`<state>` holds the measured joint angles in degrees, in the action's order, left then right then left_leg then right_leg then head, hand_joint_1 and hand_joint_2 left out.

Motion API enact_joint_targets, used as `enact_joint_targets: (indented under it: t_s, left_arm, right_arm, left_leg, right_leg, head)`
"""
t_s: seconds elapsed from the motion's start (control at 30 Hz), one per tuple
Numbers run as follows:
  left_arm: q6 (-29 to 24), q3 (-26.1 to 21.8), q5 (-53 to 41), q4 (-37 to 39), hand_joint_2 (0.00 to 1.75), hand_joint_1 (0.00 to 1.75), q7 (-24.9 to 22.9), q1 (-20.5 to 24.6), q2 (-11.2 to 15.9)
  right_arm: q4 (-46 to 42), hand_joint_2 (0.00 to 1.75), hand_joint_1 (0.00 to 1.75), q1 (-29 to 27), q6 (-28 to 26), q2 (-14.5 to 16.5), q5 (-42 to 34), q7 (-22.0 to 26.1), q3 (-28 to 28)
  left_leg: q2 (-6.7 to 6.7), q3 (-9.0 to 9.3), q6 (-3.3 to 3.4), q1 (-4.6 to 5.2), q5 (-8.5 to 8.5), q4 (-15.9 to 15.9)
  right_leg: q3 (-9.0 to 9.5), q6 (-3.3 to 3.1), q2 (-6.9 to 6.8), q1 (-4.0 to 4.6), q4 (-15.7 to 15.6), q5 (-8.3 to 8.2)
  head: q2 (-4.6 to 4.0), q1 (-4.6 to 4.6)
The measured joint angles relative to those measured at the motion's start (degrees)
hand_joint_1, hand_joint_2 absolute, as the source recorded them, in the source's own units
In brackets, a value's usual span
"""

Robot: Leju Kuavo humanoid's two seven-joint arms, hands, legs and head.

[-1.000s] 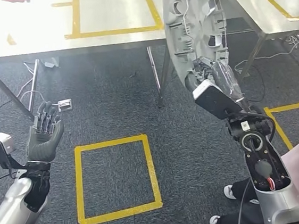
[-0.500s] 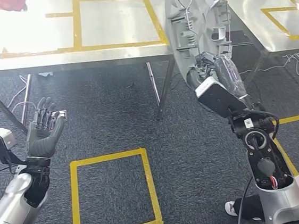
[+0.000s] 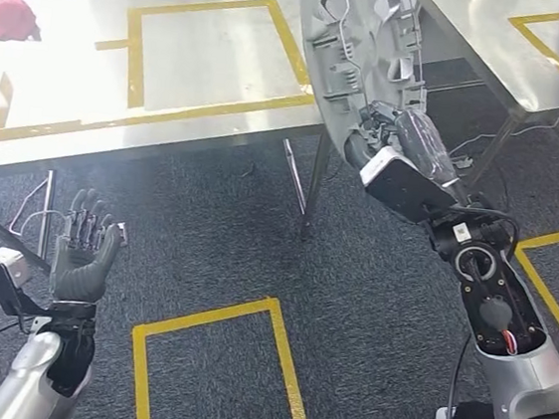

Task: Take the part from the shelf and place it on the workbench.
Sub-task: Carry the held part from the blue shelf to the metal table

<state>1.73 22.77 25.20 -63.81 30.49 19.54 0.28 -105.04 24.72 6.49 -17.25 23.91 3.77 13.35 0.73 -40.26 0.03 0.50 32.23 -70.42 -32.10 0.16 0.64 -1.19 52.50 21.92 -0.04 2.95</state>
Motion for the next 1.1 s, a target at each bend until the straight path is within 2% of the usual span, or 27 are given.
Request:
enact_joint_targets:
  t_s: [0.03,0.07,0.1,0.17,0.2,0.23,0.3,0.33,0.37,0.4,0.47,0.5,0.53,0.57,0.6,0.63,0.67,0.7,0.73,0.8,0.83,0.87,0.97,1.0,1.03,1.07,1.1]
  left_arm:
    - [0.01,0.0,-0.04,0.01,1.75,0.0,0.01,-0.08,0.02]
    - [0.02,0.01,-0.1,0.01,1.75,0.0,0.03,-0.06,0.04]
    - [0.04,0.01,-0.16,0.01,1.75,0.0,0.05,-0.02,0.05]
    - [0.11,0.01,-0.26,0.03,1.75,0.0,0.11,0.06,0.05]
    - [0.17,0.01,-0.32,0.03,1.75,0.0,0.14,0.09,0.04]
    - [0.25,0.01,-0.39,0.03,1.75,0.0,0.16,0.2,0.04]
    - [0.43,0.01,-0.56,0.01,1.75,0.0,0.22,0.63,-0.01]
    - [0.49,0.01,-0.63,0.0,1.75,0.0,0.27,0.91,-0.04]
    - [0.56,0.01,-0.69,0.0,1.75,0.0,0.32,1.11,-0.08]
    - [0.63,0.0,-0.74,0.01,1.75,0.0,0.37,1.18,-0.14]
    - [0.86,0.01,-0.79,0.09,1.75,0.0,0.46,1.15,-0.26]
    - [0.98,0.01,-0.8,0.13,1.75,0.0,0.51,1.11,-0.32]
    - [1.06,0.01,-0.8,0.17,1.75,0.0,0.55,1.11,-0.37]
    - [1.12,0.0,-0.81,0.19,1.75,0.0,0.58,1.13,-0.42]
    - [1.13,0.0,-0.81,0.19,1.75,0.0,0.63,1.15,-0.49]
    - [1.13,0.01,-0.81,0.21,1.75,0.0,0.68,1.17,-0.56]
    - [1.14,0.01,-0.81,0.26,1.75,0.0,0.72,1.17,-0.61]
    - [1.15,0.01,-0.82,0.31,1.75,0.0,0.77,1.19,-0.65]
    - [1.16,0.01,-0.83,0.37,1.75,0.0,0.83,1.22,-0.67]
    - [1.17,0.01,-0.83,0.4,1.75,0.0,0.92,1.44,-0.69]
    - [1.19,0.01,-0.83,0.4,1.75,0.0,0.97,1.61,-0.71]
    - [1.19,0.01,-0.83,0.4,1.75,0.0,1.0,1.77,-0.72]
    - [1.2,0.01,-0.83,0.48,1.75,0.0,1.05,1.72,-0.7]
    - [1.2,0.0,-0.83,0.56,1.75,0.0,1.05,1.61,-0.68]
    - [1.2,0.0,-0.83,0.65,1.75,0.0,1.05,1.55,-0.67]
    - [1.22,0.0,-0.83,0.73,1.75,0.0,1.07,1.58,-0.66]
    - [1.26,0.0,-0.83,0.8,1.75,0.0,1.08,1.68,-0.65]
  right_arm:
    - [0.0,1.75,1.75,-0.09,0.08,0.0,-0.05,-0.04,0.02]
    - [0.0,1.75,1.75,-0.14,0.14,0.0,-0.14,-0.07,0.04]
    - [-0.01,1.75,1.75,-0.15,0.19,0.0,-0.26,-0.08,0.08]
    - [0.0,1.75,1.75,0.03,0.21,0.01,-0.5,-0.06,0.19]
    - [-0.01,1.75,1.75,0.2,0.22,0.02,-0.57,-0.05,0.29]
    - [-0.01,1.75,1.75,0.41,0.24,0.04,-0.6,-0.05,0.38]
    - [-0.04,1.75,1.75,0.75,0.25,0.07,-0.63,-0.07,0.48]
    - [-0.04,1.75,1.75,0.85,0.23,0.07,-0.66,-0.03,0.5]
    - [-0.04,1.75,1.75,0.91,0.21,0.08,-0.69,0.06,0.52]
    - [-0.03,1.75,1.75,0.94,0.2,0.08,-0.72,0.2,0.59]
    - [0.03,1.75,1.75,0.98,0.17,0.09,-0.76,0.49,0.7]
    - [0.07,1.75,1.75,0.98,0.16,0.09,-0.77,0.58,0.77]
    - [0.12,1.75,1.75,0.98,0.15,0.09,-0.79,0.63,0.83]
    - [0.15,1.75,1.75,0.98,0.15,0.09,-0.8,0.67,0.88]
    - [0.17,1.75,1.75,0.99,0.14,0.09,-0.82,0.72,0.92]
    - [0.19,1.75,1.75,1.0,0.14,0.09,-0.83,0.77,0.94]
    - [0.22,1.75,1.75,1.06,0.12,0.09,-0.83,0.8,0.96]
    - [0.26,1.75,1.75,1.13,0.09,0.09,-0.83,0.83,0.96]
    - [0.3,1.75,1.75,1.24,0.07,0.09,-0.83,0.83,0.97]
    - [0.32,1.75,1.75,1.42,0.03,0.09,-0.83,0.79,0.96]
    - [0.32,1.75,1.75,1.5,0.03,0.1,-0.83,0.77,0.96]
    - [0.32,1.75,1.75,1.55,0.03,0.11,-0.83,0.77,0.97]
    - [0.36,1.75,1.75,1.61,0.03,0.14,-0.83,0.83,1.04]
    - [0.4,1.75,1.75,1.59,0.03,0.14,-0.83,0.83,1.07]
    - [0.46,1.75,1.75,1.58,0.02,0.15,-0.83,0.82,1.1]
    - [0.52,1.75,1.75,1.58,0.02,0.15,-0.83,0.81,1.14]
    - [0.57,1.75,1.75,1.58,0.01,0.15,-0.83,0.81,1.19]
  left_leg:
    - [-0.13,-0.78,-0.17,-0.19,0.87,0.88]
    - [-0.22,-0.85,-0.25,-0.31,-0.06,3.42]
    - [-0.28,-0.4,-0.15,-0.36,-3.05,7.23]
    - [-0.3,0.78,0.31,-0.21,-11.49,15.43]
    - [-0.25,1.2,0.61,-0.07,-14.48,17.87]
    - [-0.22,1.49,0.93,0.01,-15.69,19.04]
    - [-0.16,2.54,1.64,0.03,-15.09,19.08]
    - [-0.16,3.17,2.06,-0.01,-14.56,19.09]
    - [-0.14,3.81,2.45,0.01,-14.13,19.07]
    - [-0.12,4.35,2.75,0.03,-13.65,19.05]
    - [-0.04,5.4,3.12,0.2,-12.59,18.91]
    - [0.04,6.01,3.18,0.31,-11.99,18.82]
    - [0.15,6.7,3.2,0.41,-11.34,18.69]
    - [0.25,7.44,3.17,0.51,-10.67,18.55]
    - [0.33,8.22,3.12,0.6,-10.0,18.44]
    - [0.39,8.87,3.02,0.73,-9.37,18.27]
    - [0.51,9.31,2.82,0.85,-8.78,18.12]
    - [0.61,9.61,2.6,0.94,-8.22,17.96]
    - [0.7,9.78,2.37,1.03,-7.85,17.67]
    - [0.73,9.95,1.87,1.08,-7.16,17.06]
    - [0.63,9.42,1.52,1.05,-6.76,15.67]
    - [0.5,8.14,1.08,0.92,-5.98,13.26]
    - [0.01,0.95,-0.18,0.06,-2.13,1.95]
    - [-0.12,-0.88,-0.44,-0.21,-1.49,-0.04]
    - [-0.22,-1.74,-0.63,-0.42,-1.95,0.02]
    - [-0.29,-1.44,-0.71,-0.58,-3.74,2.36]
    - [-0.33,-0.2,-0.71,-0.7,-6.65,6.47]
  right_leg:
    - [0.88,0.1,0.05,-0.06,0.0,0.72]
    - [1.81,0.24,0.09,-0.1,0.0,1.48]
    - [2.7,0.42,0.1,-0.13,-0.03,2.25]
    - [4.11,0.96,0.2,0.03,0.11,3.8]
    - [4.61,1.28,0.3,0.14,0.12,4.56]
    - [5.09,1.62,0.41,0.25,0.34,5.05]
    - [5.49,2.13,0.44,0.18,1.38,5.56]
    - [4.85,2.31,0.31,0.12,3.26,5.6]
    - [3.26,2.45,0.16,0.06,6.27,6.05]
    - [0.88,2.56,0.0,0.06,10.25,7.06]
    - [-4.07,2.76,-0.08,0.13,17.46,10.43]
    - [-5.74,2.76,-0.08,0.16,18.88,11.81]
    - [-6.52,2.67,-0.09,0.18,18.35,12.07]
    - [-6.5,2.48,-0.09,0.22,15.94,10.8]
    - [-5.9,2.18,-0.1,0.33,12.19,7.98]
    - [-5.21,1.85,-0.13,0.54,7.83,4.16]
    - [-4.57,1.47,-0.16,0.78,4.34,1.15]
    - [-4.06,1.11,-0.15,1.01,2.03,-1.0]
    - [-3.75,0.76,-0.19,1.15,0.89,-1.86]
    - [-2.84,0.24,-0.19,0.98,0.64,-1.69]
    - [-2.43,0.02,-0.23,0.79,0.55,-1.54]
    - [-2.02,-0.12,-0.22,0.61,0.49,-1.41]
    - [-1.14,-0.24,-0.22,0.32,0.47,-0.5]
    - [-0.77,-0.14,-0.19,0.22,0.51,-0.09]
    - [-0.32,0.0,-0.16,0.11,0.57,0.36]
    - [0.23,0.18,-0.14,0.0,0.64,0.83]
    - [0.8,0.41,-0.12,-0.11,0.7,1.35]
  head:
    - [0.0,-0.12]
    - [0.0,-0.23]
    - [0.0,-0.33]
    - [0.0,-0.56]
    - [0.0,-0.55]
    - [0.0,-0.51]
    - [0.0,-0.32]
    - [0.0,-0.31]
    - [0.0,-0.21]
    - [0.0,-0.07]
    - [0.0,0.31]
    - [0.0,0.46]
    - [0.0,0.61]
    - [0.0,0.75]
    - [0.0,0.89]
    - [0.0,0.98]
    - [0.0,1.02]
    - [0.0,0.96]
    - [0.0,0.89]
    - [0.0,0.8]
    - [0.0,0.71]
    - [0.0,0.54]
    - [0.0,0.07]
    - [0.0,0.01]
    - [0.0,-0.07]
    - [0.0,-0.15]
    - [0.0,-0.22]
